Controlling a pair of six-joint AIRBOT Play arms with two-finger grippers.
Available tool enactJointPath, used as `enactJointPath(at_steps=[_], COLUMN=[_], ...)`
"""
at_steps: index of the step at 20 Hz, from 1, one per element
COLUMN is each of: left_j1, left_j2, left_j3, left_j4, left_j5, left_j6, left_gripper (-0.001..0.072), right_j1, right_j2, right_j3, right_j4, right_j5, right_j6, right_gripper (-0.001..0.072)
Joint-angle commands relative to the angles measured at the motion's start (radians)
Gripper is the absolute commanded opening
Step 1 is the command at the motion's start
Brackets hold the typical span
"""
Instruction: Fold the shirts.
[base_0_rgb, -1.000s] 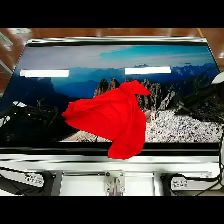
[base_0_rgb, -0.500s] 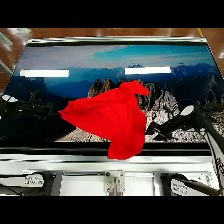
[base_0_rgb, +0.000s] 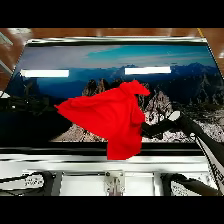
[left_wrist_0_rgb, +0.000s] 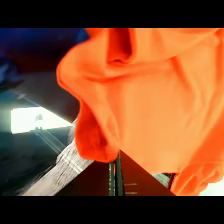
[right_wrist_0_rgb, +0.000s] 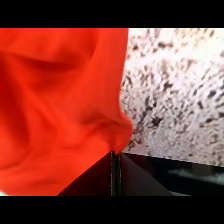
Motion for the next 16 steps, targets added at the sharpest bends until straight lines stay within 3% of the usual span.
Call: enactJointPath(at_steps=[1,5,10,12,16], left_j1=[0.0,-0.003,-0.001,0.001,0.001], left_j2=[0.021,0.139,0.372,0.467,0.646], left_j3=[0.092,0.309,0.694,0.822,0.912], left_j4=[-0.003,-0.087,-0.22,-0.218,-0.08], left_j5=[-0.002,0.004,0.194,0.3,0.35], left_j6=[0.002,0.003,0.002,-0.001,-0.129], left_gripper=[0.0029,0.0029,0.003,0.003,0.0029], right_j1=[0.011,0.011,0.011,0.011,0.011], right_j2=[0.074,0.272,0.465,0.483,0.487], right_j3=[0.055,0.319,0.839,1.044,1.332], right_j4=[0.001,-0.036,-0.288,-0.41,-0.502], right_j5=[-0.006,-0.068,-0.285,-0.271,-0.119], right_j6=[-0.066,-0.196,-0.146,-0.078,-0.037], right_gripper=[0.0056,0.0055,0.0055,0.0055,0.0055])
